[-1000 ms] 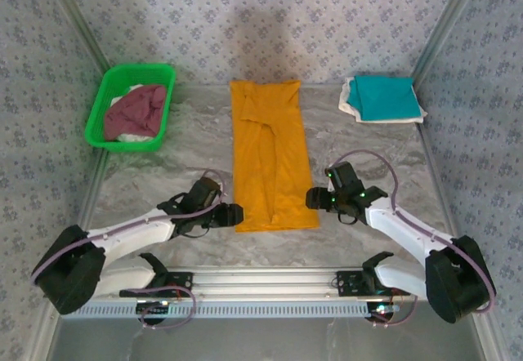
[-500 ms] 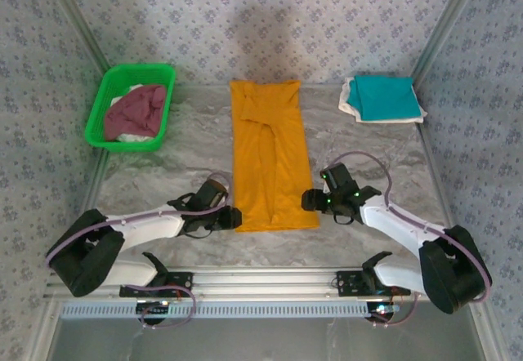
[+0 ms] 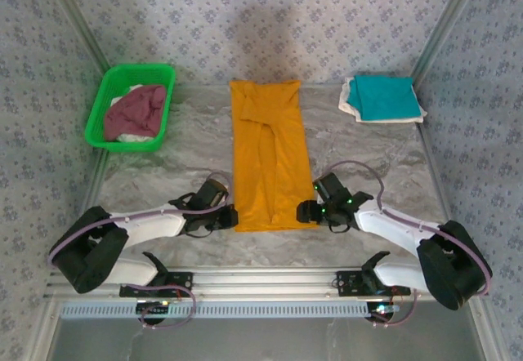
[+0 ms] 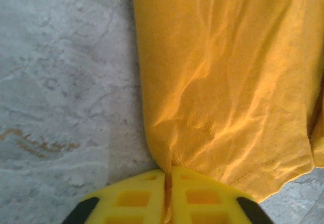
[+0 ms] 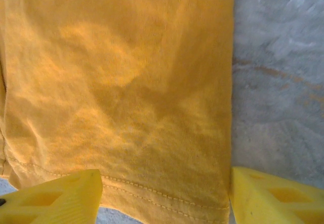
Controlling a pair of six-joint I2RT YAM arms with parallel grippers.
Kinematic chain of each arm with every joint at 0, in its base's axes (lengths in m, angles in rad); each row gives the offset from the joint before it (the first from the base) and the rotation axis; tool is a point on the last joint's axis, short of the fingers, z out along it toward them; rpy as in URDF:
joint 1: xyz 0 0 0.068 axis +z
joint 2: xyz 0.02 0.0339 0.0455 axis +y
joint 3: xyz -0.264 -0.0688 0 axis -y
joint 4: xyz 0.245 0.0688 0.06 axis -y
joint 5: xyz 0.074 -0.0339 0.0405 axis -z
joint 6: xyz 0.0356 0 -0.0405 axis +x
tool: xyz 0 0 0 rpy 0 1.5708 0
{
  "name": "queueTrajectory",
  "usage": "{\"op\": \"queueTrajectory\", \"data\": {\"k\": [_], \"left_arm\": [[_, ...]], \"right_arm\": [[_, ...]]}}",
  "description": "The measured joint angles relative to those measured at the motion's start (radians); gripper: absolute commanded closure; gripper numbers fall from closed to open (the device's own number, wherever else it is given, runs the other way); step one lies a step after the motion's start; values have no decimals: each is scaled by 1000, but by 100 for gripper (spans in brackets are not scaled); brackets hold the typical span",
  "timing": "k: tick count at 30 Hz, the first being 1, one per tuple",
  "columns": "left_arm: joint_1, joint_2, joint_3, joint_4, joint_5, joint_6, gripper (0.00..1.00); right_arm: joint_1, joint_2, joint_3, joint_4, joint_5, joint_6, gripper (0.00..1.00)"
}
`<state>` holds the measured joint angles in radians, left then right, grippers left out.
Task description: Fold and stack the t-shirts
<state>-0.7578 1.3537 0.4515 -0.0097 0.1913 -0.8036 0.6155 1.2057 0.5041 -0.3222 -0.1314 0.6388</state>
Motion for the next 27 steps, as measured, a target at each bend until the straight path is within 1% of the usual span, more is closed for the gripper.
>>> {"op": "queueTrajectory", "data": {"k": [2,3,5,9,11,13,16,22,27], "left_arm": [[-2,3,-3,21,3,-1,100],[-2,3,-3,27,5,-3,100],[-2,1,-3,31,4,-3,100],[-5,-16,-10,30,-5,-9,100],[-10,-24,-13,27,-14,-10,100],[-12,-37,-13,8,-31,-10,100],[-15,-69,-18,-40,-61,-10,100],[-18,-134,-35,-122,-89,-11,100],[-69,-253,-71,-241,-103,-37,100]], "right_arm": [[5,0,-9,5,-4,12,39],[5,2,-9,7,-3,20,42],[10,11,-9,8,9,27,52],[16,24,-4,-3,44,40,66],[25,24,-3,-6,55,45,76],[42,26,-3,-3,37,54,87],[63,25,-3,-1,7,62,99],[78,-7,-20,6,-31,80,100],[140,-108,-91,-10,-45,116,100]]}}
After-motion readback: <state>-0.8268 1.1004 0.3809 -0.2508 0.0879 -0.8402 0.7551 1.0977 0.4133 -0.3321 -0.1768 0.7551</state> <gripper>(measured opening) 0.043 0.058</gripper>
